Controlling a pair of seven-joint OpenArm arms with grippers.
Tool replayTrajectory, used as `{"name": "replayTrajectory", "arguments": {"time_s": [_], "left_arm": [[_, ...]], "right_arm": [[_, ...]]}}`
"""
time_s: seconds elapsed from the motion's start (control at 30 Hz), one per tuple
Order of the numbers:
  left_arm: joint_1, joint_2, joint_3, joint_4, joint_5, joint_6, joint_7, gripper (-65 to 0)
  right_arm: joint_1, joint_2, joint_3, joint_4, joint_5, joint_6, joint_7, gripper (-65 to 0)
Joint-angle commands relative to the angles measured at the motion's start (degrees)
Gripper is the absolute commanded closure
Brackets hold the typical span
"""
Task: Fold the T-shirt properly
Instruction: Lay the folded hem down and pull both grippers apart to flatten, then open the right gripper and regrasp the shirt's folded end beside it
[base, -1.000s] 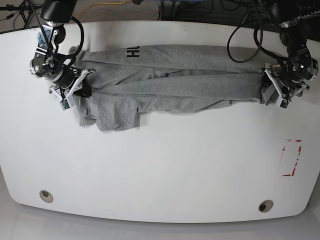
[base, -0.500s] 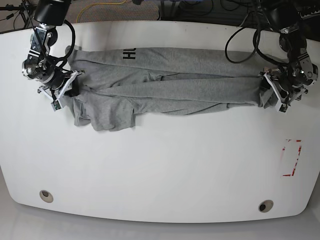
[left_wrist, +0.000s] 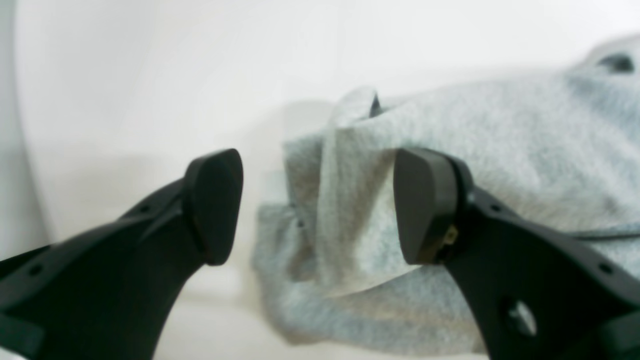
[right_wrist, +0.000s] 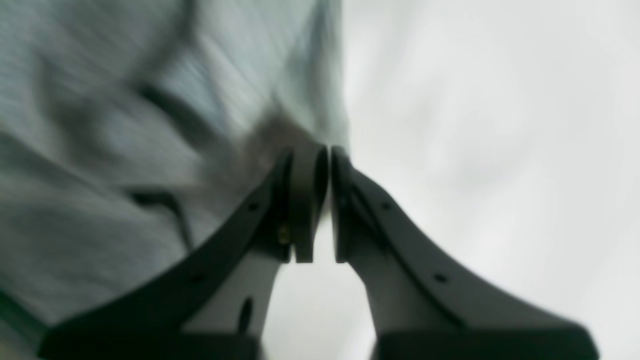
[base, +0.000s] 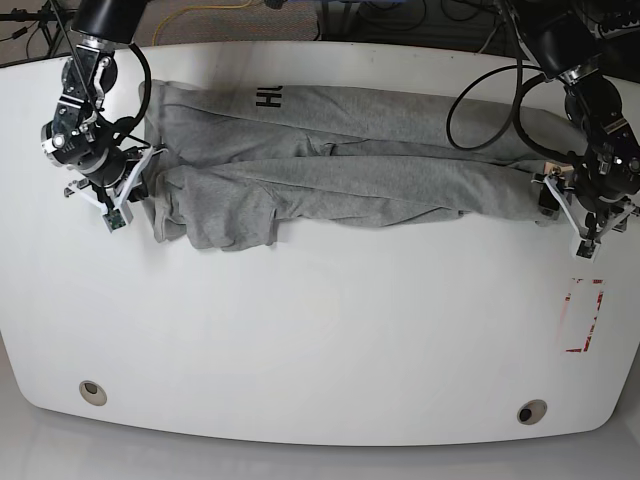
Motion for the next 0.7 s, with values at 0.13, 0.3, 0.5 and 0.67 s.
{"name": "replayTrajectory", "arguments": {"time_s": [0.13, 0.3, 0.5, 0.67], "left_arm": [[-2.3, -0.9, -0.7, 5.3, 0.3, 0.1, 3.5, -44.0], [-2.1, -1.0, -0.7, 5.7, 0.3, 0.1, 3.5, -44.0], [-0.2, -1.2, -0.9, 5.7, 0.3, 0.1, 3.3, -44.0], [1.0, -1.2, -0.9, 5.7, 0.3, 0.1, 3.3, -43.9]], "right_arm": [[3.3, -2.6, 0.1, 7.4, 0.6, 0.0, -3.9, -27.3], [6.5, -5.7, -0.2, 7.7, 0.6, 0.0, -5.1, -51.8], [10.7, -7.7, -3.3, 3.0, 0.6, 0.0, -5.3, -64.0], [13.8, -8.7, -5.7, -2.8, 0.6, 0.0, -5.1, -61.5]]}}
